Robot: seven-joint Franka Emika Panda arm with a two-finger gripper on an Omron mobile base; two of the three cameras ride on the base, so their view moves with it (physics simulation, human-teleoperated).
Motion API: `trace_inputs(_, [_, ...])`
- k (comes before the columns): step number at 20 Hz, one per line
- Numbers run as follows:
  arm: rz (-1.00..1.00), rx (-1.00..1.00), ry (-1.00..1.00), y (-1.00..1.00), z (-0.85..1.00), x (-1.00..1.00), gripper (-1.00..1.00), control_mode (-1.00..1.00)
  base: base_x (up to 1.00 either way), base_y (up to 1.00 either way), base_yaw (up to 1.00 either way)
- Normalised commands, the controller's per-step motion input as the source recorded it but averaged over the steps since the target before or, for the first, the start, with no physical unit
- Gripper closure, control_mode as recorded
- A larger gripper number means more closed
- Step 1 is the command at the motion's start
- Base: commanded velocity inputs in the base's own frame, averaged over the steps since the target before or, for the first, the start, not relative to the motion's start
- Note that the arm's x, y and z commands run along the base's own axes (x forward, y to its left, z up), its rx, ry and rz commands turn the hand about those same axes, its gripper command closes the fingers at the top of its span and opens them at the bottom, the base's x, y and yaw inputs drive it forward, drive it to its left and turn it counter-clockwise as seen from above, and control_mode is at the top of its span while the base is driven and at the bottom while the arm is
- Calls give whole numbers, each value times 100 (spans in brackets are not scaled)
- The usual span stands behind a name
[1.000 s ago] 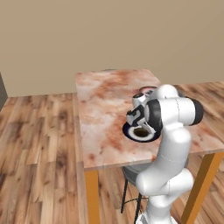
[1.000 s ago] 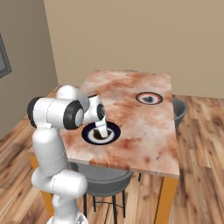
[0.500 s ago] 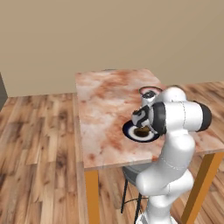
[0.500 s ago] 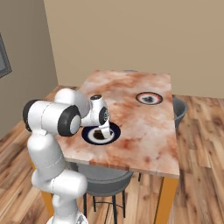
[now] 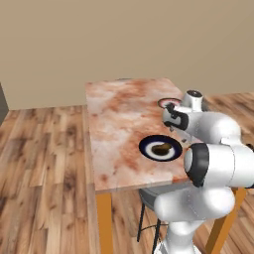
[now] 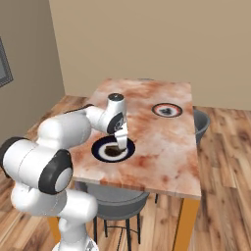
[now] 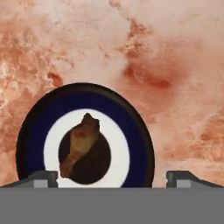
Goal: Take the chicken drumsticks from the pan and place one on each plate on the dining counter.
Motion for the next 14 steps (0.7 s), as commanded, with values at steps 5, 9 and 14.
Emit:
trace_inputs(5, [13, 4, -3, 0, 96, -95, -100, -100, 0, 0, 0])
trace_inputs(9, [2, 0, 0, 8, 46, -100, -100, -100, 0, 0, 0])
trace_inputs(14, [0, 0, -3, 9, 1, -100, -100, -100, 0, 0, 0])
